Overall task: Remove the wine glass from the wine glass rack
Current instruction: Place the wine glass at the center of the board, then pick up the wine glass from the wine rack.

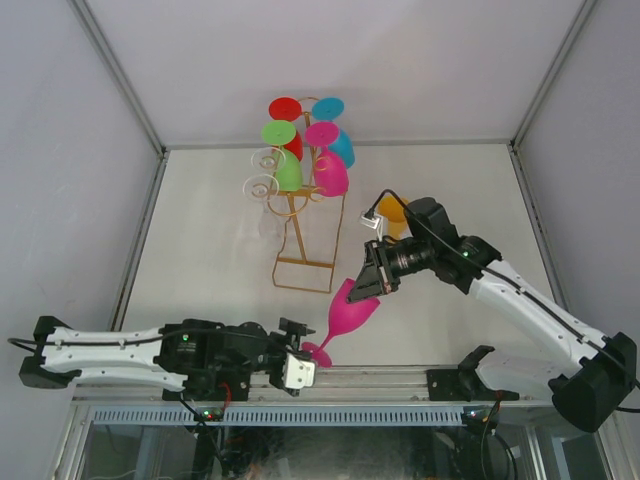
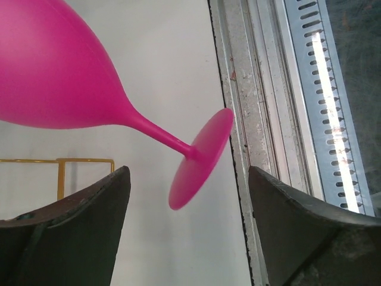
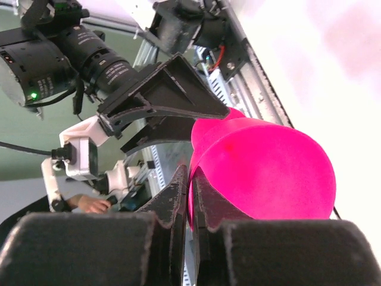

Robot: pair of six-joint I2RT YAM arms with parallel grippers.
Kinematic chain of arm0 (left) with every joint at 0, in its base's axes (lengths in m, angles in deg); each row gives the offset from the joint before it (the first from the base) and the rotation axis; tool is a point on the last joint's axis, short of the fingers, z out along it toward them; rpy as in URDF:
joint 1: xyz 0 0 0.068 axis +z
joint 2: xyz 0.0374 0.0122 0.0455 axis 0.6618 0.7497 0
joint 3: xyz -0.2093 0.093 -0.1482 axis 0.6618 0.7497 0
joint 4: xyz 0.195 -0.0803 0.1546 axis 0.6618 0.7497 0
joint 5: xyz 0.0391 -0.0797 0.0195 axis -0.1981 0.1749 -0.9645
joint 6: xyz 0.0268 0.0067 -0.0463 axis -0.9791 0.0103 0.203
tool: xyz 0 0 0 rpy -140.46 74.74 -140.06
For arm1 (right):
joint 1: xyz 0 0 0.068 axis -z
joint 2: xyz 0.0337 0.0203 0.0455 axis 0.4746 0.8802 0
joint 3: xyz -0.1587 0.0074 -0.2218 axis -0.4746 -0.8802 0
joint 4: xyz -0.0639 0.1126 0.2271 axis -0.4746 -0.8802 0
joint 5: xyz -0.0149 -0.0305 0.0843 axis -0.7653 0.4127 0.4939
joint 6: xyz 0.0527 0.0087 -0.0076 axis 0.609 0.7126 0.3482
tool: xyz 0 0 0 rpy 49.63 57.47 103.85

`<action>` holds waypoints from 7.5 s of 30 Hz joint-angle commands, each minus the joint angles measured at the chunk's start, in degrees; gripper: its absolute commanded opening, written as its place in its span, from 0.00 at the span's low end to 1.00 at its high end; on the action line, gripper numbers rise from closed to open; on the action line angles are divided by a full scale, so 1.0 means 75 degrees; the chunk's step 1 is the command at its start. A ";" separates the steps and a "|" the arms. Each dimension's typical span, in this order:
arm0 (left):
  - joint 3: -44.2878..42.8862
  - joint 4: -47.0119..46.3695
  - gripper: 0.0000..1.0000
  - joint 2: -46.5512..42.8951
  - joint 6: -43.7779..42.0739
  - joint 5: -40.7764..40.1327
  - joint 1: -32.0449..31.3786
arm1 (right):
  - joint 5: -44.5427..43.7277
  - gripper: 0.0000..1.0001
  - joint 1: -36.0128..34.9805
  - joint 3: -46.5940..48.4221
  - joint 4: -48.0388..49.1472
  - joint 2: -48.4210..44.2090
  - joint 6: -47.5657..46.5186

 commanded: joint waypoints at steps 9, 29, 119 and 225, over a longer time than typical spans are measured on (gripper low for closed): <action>0.0790 -0.2077 1.00 -0.0594 0.2092 -0.0972 0.0030 | -0.4784 0.00 -0.0859 0.0711 -0.1732 -0.1290 -0.0552; 0.0528 -0.1353 1.00 -0.1439 0.7578 -0.4564 0.0033 | -1.1170 0.00 -0.0842 0.0821 -0.3411 -0.2455 -0.0530; 0.0036 -0.1741 1.00 -0.0062 0.9213 -0.3094 0.1013 | -0.8190 0.06 0.2688 0.2547 -0.0984 0.2972 -0.2352; 0.0443 -0.0203 1.00 -0.1566 0.9418 -0.3734 0.1026 | -0.5773 0.75 0.1573 0.5101 0.3252 0.4107 0.4389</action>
